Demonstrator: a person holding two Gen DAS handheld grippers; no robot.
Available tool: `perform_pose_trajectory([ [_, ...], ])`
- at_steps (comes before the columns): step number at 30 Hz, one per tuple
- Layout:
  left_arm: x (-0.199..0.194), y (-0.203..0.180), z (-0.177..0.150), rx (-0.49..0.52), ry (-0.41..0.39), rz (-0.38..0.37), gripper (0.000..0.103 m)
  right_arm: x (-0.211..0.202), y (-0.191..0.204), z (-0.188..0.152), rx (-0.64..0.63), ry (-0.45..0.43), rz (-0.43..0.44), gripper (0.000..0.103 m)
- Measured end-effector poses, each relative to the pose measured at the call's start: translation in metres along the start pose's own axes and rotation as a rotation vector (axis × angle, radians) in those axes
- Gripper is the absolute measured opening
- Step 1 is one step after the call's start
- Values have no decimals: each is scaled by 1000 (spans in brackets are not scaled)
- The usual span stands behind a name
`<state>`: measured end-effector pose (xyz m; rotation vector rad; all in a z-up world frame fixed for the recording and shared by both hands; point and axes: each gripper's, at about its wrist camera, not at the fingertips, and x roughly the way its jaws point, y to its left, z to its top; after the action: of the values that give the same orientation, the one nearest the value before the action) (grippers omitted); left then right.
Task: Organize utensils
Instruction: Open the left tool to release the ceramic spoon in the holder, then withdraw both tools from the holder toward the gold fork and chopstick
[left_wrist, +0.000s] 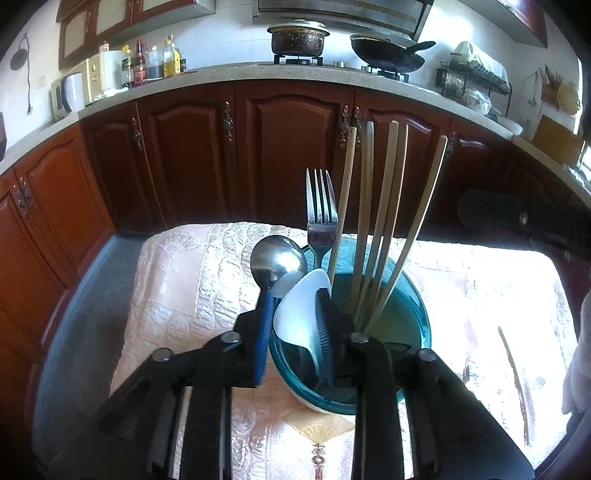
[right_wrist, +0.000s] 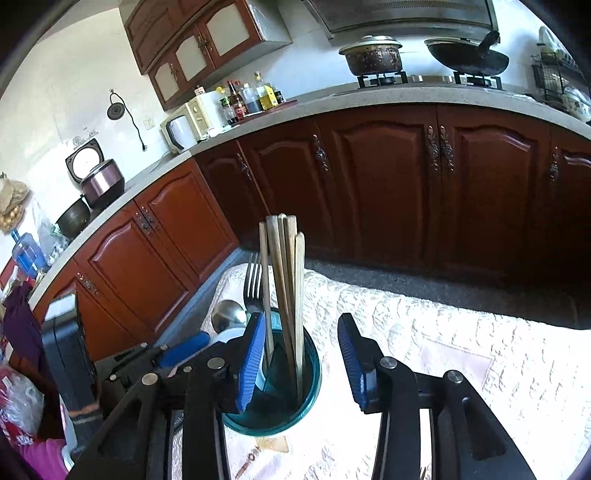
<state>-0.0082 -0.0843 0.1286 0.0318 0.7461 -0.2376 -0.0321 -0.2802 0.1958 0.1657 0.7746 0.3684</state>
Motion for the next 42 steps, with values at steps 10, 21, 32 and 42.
perform_pose_trajectory([
  [10, -19, 5, -2, -27, -7, -6, 43, -11, 3, -15, -9, 8, -17, 40],
  [21, -59, 12, -10, -104, -28, -81, 65, -50, -18, -44, 19, 1, -68, 44],
  [32, -75, -19, -34, -52, 3, -94, 65, -86, -60, -90, 90, 22, -159, 46],
  [42, -75, -55, -52, -13, 52, -190, 65, -109, -115, -138, 174, 89, -254, 47],
])
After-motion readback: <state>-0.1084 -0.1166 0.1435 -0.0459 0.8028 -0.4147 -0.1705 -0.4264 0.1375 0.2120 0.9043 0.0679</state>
